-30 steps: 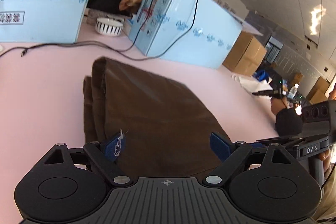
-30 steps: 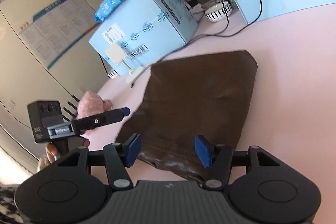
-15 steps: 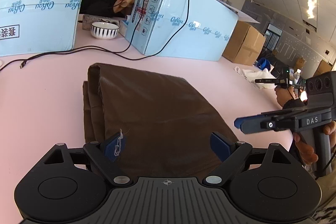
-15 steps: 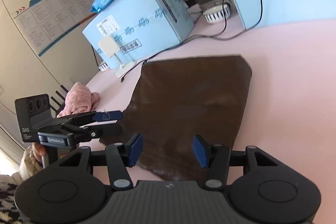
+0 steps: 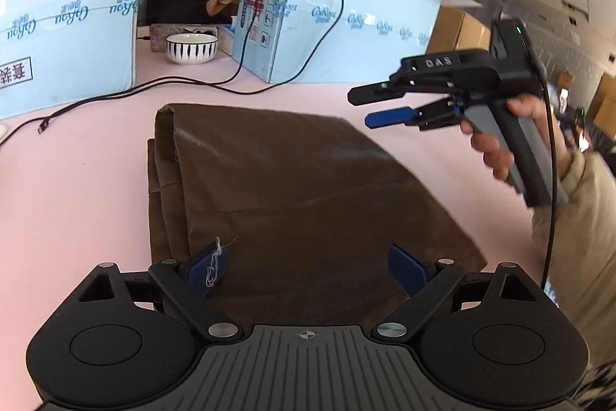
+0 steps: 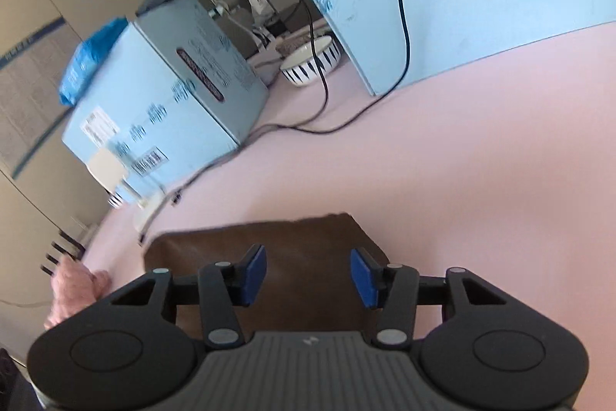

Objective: Fold clothes

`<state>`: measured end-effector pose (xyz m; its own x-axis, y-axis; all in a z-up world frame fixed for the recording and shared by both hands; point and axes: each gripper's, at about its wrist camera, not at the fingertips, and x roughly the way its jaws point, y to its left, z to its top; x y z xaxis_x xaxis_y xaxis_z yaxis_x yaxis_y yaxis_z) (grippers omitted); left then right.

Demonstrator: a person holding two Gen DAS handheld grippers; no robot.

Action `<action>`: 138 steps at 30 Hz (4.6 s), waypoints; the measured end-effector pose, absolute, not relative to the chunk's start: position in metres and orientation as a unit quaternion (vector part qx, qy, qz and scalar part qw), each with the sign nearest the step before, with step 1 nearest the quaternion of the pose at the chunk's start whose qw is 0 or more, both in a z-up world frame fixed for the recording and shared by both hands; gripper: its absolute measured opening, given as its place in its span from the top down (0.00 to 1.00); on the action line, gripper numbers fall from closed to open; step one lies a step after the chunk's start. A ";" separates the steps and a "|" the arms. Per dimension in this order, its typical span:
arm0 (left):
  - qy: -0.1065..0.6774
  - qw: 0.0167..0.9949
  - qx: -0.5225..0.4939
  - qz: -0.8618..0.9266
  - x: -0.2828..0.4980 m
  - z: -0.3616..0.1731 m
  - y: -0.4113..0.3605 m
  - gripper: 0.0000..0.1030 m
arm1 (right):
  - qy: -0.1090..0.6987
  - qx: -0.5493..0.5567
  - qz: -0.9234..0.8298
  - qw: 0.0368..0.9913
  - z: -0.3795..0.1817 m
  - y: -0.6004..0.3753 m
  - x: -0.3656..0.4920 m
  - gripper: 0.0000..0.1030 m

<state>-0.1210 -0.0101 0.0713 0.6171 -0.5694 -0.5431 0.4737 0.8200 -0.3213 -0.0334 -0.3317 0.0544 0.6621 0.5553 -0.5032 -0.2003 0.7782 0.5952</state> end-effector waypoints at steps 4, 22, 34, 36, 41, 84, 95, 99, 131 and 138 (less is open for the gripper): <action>0.316 0.886 -0.171 -0.294 -0.069 0.090 -0.015 0.07 | 0.339 0.246 0.229 0.879 0.057 -0.330 -0.030 0.43; 0.391 0.897 -0.065 -0.197 -0.001 0.038 -0.033 0.07 | 0.414 0.092 0.184 0.887 0.026 -0.287 -0.027 0.29; 0.362 0.908 -0.050 -0.206 -0.052 0.078 -0.019 0.07 | 0.378 0.120 0.190 0.898 0.051 -0.297 -0.063 0.37; 0.369 0.904 -0.049 -0.213 -0.068 0.077 -0.011 0.07 | 0.366 0.115 0.202 0.901 0.061 -0.296 -0.085 0.37; 0.404 0.891 -0.031 -0.205 -0.089 0.044 0.003 0.07 | 0.398 0.032 0.239 0.885 0.057 -0.265 -0.125 0.38; 0.468 0.793 -0.195 -0.337 -0.070 0.015 0.009 0.01 | 0.439 0.327 0.274 0.791 -0.001 -0.303 -0.105 0.00; 0.443 0.834 -0.168 -0.282 -0.078 0.016 0.010 0.68 | 0.431 0.392 0.230 0.780 -0.023 -0.331 -0.111 0.78; 0.442 0.829 -0.181 -0.292 -0.079 0.014 0.017 0.79 | 0.408 0.390 0.243 0.789 -0.024 -0.329 -0.121 0.82; 0.300 0.946 -0.026 -0.123 -0.144 0.103 0.064 0.84 | 0.294 0.168 0.339 0.878 0.093 -0.206 -0.121 0.85; 0.278 0.960 -0.030 -0.005 -0.161 0.125 0.133 0.84 | 0.292 0.140 0.422 0.847 0.110 -0.109 -0.083 0.85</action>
<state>-0.1611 0.1330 0.1245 0.8459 -0.0262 -0.5327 -0.0071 0.9981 -0.0605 -0.0828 -0.1092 0.1105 0.4735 0.7967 -0.3756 -0.6332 0.6043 0.4836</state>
